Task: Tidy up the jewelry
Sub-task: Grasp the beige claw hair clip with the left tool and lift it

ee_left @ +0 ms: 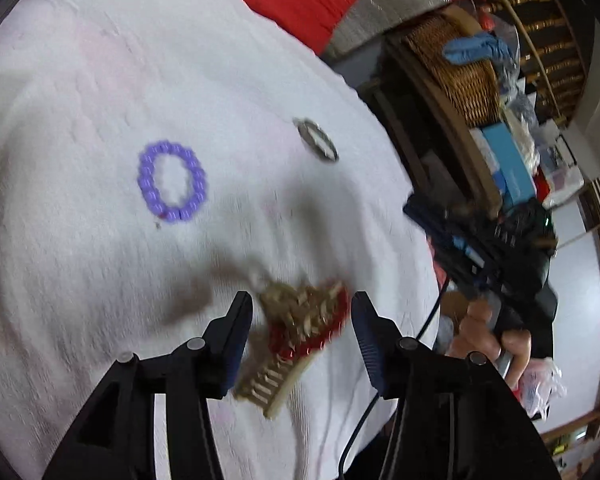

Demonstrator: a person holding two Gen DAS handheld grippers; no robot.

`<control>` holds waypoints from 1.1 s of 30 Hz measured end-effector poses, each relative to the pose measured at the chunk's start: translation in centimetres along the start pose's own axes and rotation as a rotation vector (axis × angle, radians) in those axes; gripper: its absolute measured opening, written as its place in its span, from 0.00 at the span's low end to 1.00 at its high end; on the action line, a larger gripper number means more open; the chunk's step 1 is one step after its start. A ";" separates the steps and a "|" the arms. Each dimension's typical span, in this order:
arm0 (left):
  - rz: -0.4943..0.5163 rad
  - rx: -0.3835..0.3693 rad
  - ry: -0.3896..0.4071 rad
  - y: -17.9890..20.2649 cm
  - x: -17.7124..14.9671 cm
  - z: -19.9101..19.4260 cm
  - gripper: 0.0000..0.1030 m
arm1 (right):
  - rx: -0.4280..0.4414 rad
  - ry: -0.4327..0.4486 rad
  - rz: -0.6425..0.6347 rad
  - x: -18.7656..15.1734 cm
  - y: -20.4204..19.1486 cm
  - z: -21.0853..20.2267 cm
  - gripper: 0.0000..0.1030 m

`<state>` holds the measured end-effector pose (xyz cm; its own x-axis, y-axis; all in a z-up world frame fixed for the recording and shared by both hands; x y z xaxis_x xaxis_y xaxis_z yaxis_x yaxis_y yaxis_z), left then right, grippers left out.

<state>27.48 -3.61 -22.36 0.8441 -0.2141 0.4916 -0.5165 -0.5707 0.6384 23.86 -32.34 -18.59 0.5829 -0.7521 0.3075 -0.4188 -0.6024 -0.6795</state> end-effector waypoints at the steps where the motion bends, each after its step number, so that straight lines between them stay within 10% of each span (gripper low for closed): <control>1: -0.008 0.003 0.018 -0.2 0.1 -0.2 0.51 | -0.002 -0.003 0.000 0.0 0.1 0.0 0.13; 14: 0.312 0.190 -0.103 3.3 -1.8 -1.8 0.51 | -0.034 -0.327 -0.069 -0.9 2.1 2.2 0.13; 26: 0.621 0.378 -0.181 5.8 -5.0 2.4 0.47 | -0.100 -0.314 -0.034 -1.2 3.0 3.3 0.14; 28: 0.616 0.363 -0.174 6.2 -4.4 2.9 0.17 | -0.099 -0.315 -0.044 -1.5 2.6 3.5 0.14; 33: 0.414 0.119 -0.175 5.9 -3.4 2.9 0.10 | -0.105 -0.285 -0.053 -1.4 2.4 3.1 0.14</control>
<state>21.99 -8.58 -21.97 0.5874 -0.5675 0.5769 -0.8035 -0.4939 0.3322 24.25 -31.89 -22.74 0.7715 -0.6226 0.1308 -0.4437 -0.6739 -0.5907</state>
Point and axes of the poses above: each gripper's, at about its wrist camera, not at the fingertips, and z roughly the way its jaws point, y to its right, x to its top, the point moved 1 cm from there along z, roughly the way its jaws point, and after that the axes turned 13 degrees about z, right-handed, at the moved point
